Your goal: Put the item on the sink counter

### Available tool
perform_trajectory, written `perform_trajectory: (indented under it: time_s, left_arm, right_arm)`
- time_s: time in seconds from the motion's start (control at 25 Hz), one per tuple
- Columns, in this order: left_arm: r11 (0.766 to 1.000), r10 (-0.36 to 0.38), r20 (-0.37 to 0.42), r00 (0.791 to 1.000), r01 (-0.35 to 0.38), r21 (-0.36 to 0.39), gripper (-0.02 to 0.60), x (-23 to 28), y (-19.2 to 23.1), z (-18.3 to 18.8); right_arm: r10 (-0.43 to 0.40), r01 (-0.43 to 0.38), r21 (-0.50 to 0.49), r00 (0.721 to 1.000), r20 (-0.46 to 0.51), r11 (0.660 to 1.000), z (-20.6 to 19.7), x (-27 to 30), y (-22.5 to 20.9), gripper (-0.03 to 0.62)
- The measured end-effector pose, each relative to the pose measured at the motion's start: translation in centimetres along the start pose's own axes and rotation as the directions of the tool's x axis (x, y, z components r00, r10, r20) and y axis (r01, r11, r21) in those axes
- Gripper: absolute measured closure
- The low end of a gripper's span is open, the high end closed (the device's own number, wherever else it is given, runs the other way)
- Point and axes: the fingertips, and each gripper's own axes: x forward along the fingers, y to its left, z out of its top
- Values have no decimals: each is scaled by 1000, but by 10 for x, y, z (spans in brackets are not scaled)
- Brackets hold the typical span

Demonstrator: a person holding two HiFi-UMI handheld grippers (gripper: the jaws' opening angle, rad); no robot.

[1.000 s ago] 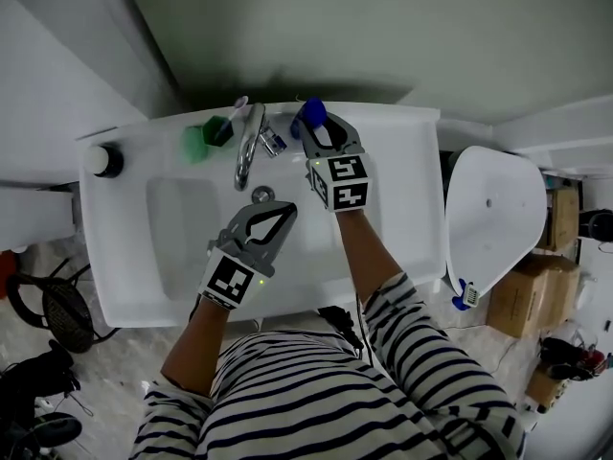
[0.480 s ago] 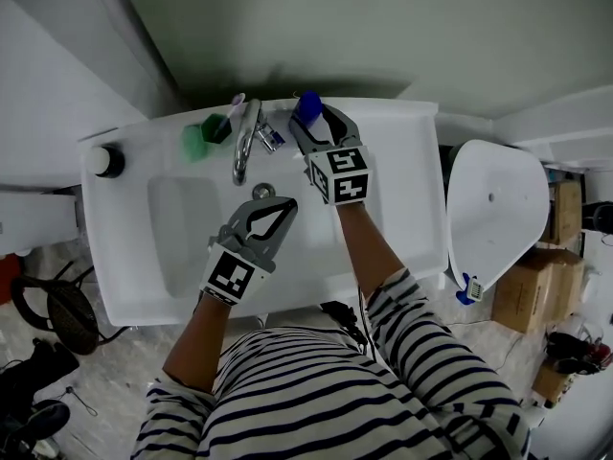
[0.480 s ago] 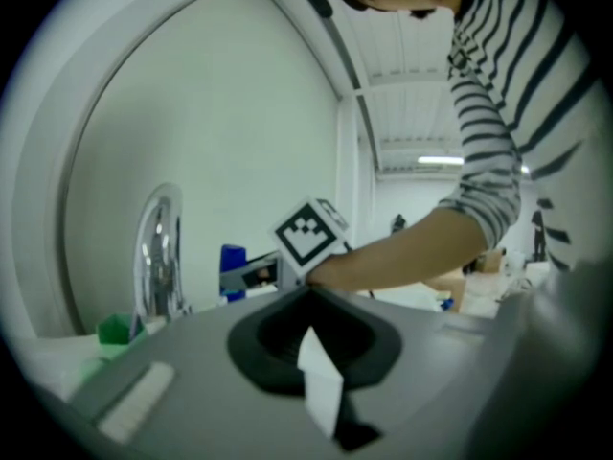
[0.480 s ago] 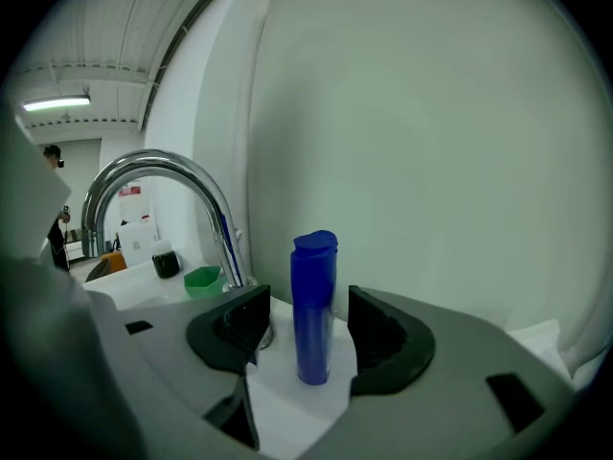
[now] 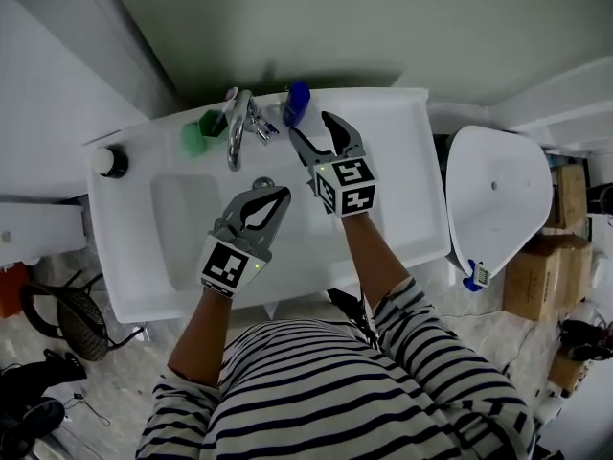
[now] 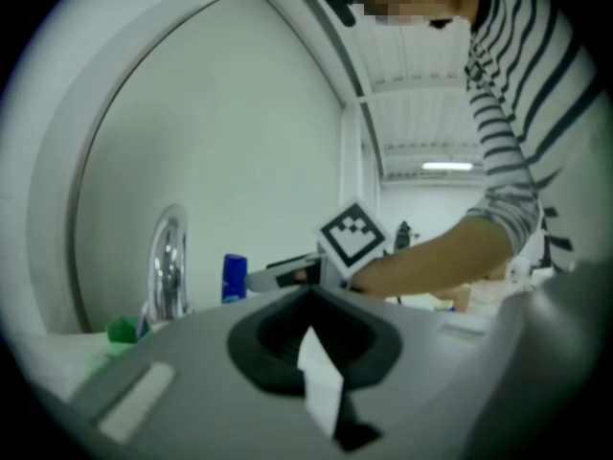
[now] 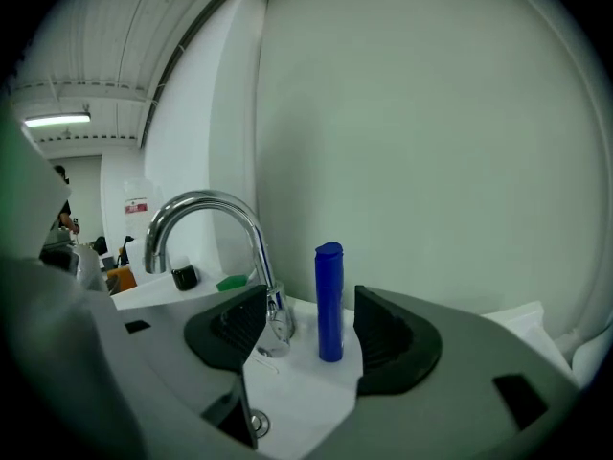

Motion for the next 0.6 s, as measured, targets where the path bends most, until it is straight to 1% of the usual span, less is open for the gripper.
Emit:
perform_trajectory:
  time_s: [0.16, 0.32, 0.6]
  left_arm:
    - [1000, 10, 21, 1000, -10, -9, 575, -7, -6, 9]
    - [1000, 14, 23, 1000, -14, -7, 575, -15, -11, 15]
    - [1000, 0, 25, 1000, -1, 24, 575, -28, -22, 28]
  right_arm:
    - [16, -16, 0, 1000, 11, 1000, 0, -29, 15, 338]
    - [24, -23, -26, 999, 39, 999, 5, -58, 31, 338]
    - [78, -75, -29, 991, 106, 997, 20, -105, 61, 345]
